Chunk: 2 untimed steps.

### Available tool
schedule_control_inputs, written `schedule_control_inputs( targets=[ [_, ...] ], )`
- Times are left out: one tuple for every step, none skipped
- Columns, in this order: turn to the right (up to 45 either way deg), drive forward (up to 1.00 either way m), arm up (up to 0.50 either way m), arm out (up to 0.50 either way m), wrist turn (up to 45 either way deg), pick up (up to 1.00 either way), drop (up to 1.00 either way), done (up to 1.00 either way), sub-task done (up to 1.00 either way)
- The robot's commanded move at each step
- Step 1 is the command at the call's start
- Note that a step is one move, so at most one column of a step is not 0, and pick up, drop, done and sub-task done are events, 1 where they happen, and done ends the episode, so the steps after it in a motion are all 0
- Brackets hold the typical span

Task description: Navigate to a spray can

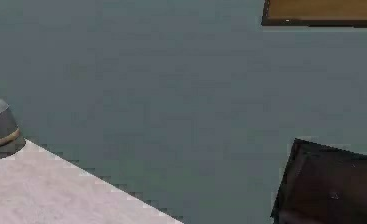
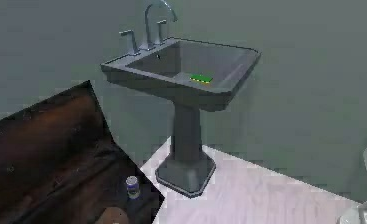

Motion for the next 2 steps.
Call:
schedule_control_inputs(
  targets=[
    [45.0, 0.0, 0.0, 0.0, 0.0, 0.0, 0.0, 0.0, 0.0],
    [27.0, 0.0, 0.0, 0.0, 0.0, 0.0, 0.0, 0.0, 0.0]
  ],
)
